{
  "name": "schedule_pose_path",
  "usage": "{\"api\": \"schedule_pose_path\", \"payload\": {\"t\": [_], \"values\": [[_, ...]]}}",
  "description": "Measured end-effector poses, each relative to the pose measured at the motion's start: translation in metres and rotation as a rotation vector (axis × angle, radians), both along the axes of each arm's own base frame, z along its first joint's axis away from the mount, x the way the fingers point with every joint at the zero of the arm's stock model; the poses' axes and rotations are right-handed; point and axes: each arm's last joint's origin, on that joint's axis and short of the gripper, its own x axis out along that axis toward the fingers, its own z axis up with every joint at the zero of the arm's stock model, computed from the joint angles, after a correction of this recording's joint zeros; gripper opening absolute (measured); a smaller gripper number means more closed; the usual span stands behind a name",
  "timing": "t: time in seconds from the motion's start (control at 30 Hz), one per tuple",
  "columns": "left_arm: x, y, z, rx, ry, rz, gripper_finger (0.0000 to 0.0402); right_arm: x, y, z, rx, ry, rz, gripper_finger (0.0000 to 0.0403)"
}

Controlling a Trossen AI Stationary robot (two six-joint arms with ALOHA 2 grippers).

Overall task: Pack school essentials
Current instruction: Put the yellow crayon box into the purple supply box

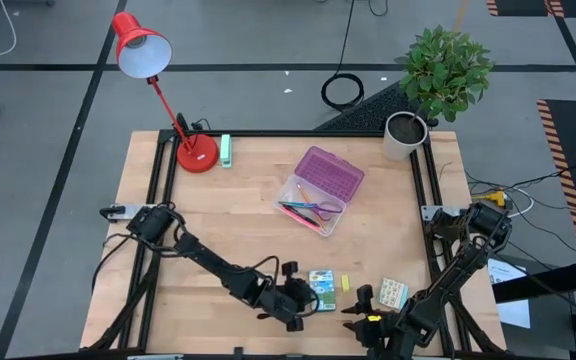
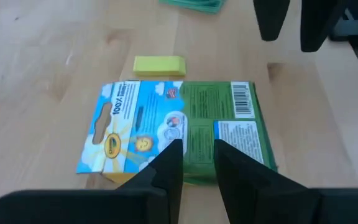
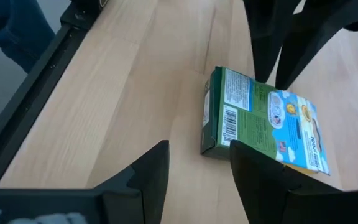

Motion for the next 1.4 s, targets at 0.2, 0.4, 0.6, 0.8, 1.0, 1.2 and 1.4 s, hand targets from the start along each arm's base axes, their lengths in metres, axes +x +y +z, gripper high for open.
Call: {"api": "schedule_pose_path", "payload": {"t": [0.2,0.4,0.6,0.8,1.0,1.2,1.4], "values": [[0.0,0.0,-0.001,0.007,0.009,0.002,0.0093,0.0,0.0,0.0,0.016,-0.002,-0.014,0.0164],[-0.003,-0.001,-0.003,0.021,0.035,-0.002,0.0092,0.0,0.0,0.0,0.02,-0.002,-0.015,0.0164],[-0.005,-0.001,-0.004,0.033,0.054,-0.001,0.0092,0.0,0.0,0.0,0.021,-0.001,-0.015,0.0164],[-0.008,-0.003,-0.006,0.047,0.074,-0.007,0.0092,0.0,0.0,0.0,0.01,-0.002,-0.009,0.0164],[-0.009,-0.004,-0.006,0.049,0.076,-0.005,0.0092,0.007,-0.005,0.0,-0.136,0.017,0.097,0.0177],[-0.009,-0.004,-0.006,0.05,0.078,-0.004,0.0092,0.018,-0.014,0.0,-0.272,0.044,0.183,0.0234],[-0.009,-0.004,-0.006,0.049,0.081,-0.002,0.0092,0.031,-0.025,-0.001,-0.315,0.115,0.27,0.0304]]}}
